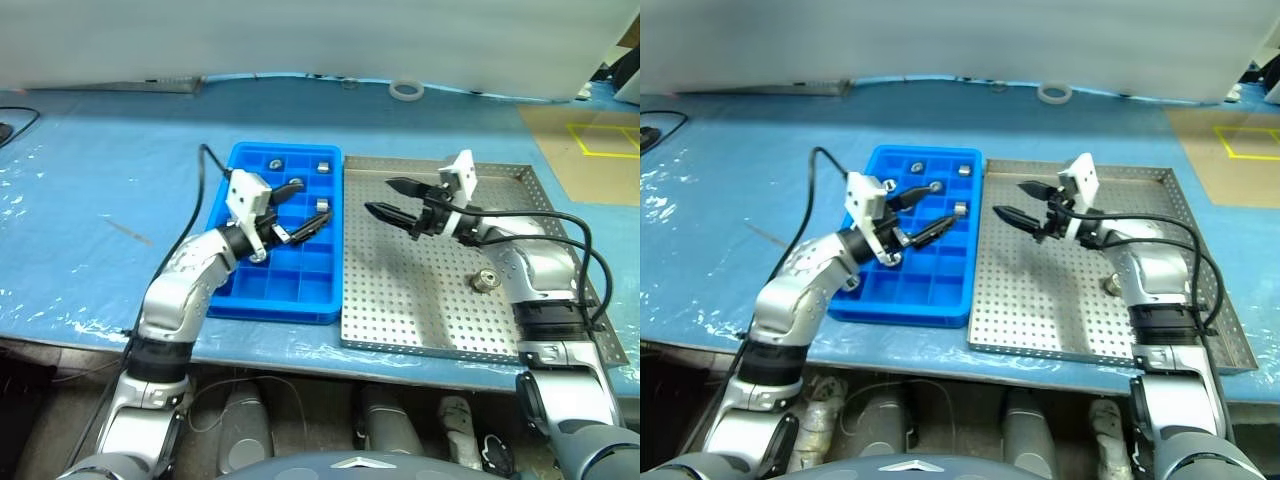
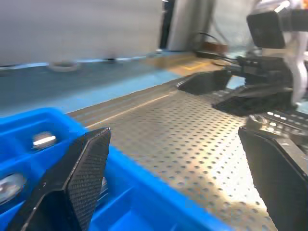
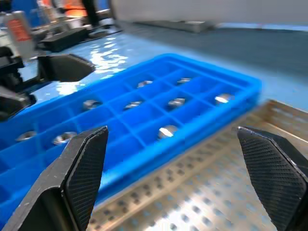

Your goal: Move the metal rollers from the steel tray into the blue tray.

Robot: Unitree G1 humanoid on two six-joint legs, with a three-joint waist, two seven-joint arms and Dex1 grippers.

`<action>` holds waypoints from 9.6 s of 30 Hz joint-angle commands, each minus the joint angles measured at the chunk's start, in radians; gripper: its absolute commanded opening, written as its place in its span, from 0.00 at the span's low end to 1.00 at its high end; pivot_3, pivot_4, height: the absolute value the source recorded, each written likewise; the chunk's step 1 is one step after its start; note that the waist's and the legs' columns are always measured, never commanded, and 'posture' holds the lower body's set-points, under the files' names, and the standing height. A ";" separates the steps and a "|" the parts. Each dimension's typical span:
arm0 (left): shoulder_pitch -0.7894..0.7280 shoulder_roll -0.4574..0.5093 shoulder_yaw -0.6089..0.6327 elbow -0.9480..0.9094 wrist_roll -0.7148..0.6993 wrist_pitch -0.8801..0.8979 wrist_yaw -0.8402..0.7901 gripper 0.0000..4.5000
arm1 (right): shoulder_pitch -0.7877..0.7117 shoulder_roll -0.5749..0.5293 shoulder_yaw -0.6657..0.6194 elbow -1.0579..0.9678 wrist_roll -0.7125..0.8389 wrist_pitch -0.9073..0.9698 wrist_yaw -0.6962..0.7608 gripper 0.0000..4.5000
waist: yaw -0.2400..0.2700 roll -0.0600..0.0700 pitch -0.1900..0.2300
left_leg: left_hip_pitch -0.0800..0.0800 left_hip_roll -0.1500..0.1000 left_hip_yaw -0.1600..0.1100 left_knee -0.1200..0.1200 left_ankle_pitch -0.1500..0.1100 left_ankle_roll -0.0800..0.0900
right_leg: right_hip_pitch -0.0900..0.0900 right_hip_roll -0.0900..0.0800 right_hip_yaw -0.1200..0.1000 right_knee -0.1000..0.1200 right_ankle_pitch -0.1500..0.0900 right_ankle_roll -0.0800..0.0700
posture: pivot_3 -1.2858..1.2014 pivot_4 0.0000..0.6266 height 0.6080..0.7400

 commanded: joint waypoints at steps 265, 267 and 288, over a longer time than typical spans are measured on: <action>-0.092 0.112 0.078 0.237 0.032 -0.175 -0.142 1.00 | 0.029 -0.062 0.113 -0.026 -0.102 0.166 0.066 0.40 | -0.037 -0.001 0.001 | -0.001 0.001 0.002 0.002 0.002 -0.004 | -0.011 0.005 0.015 0.012 -0.003 -0.007 | 0.41 0.24 1.00; -0.063 0.127 0.092 0.194 0.026 -0.160 -0.123 1.00 | -0.019 -0.034 0.107 -0.009 -0.074 0.166 0.076 0.40 | -0.046 -0.001 0.002 | -0.001 0.001 0.002 0.002 0.002 -0.004 | -0.011 0.005 0.015 0.013 -0.003 -0.008 | 0.43 0.24 1.00; 0.328 0.207 0.267 -0.247 -0.014 -0.029 0.125 1.00 | -0.237 0.199 0.488 0.128 -0.068 0.108 0.415 0.40 | 0.073 -0.002 0.002 | -0.003 0.002 -0.001 -0.004 0.003 -0.006 | -0.012 0.003 0.008 0.011 -0.004 -0.008 | 0.58 0.24 1.00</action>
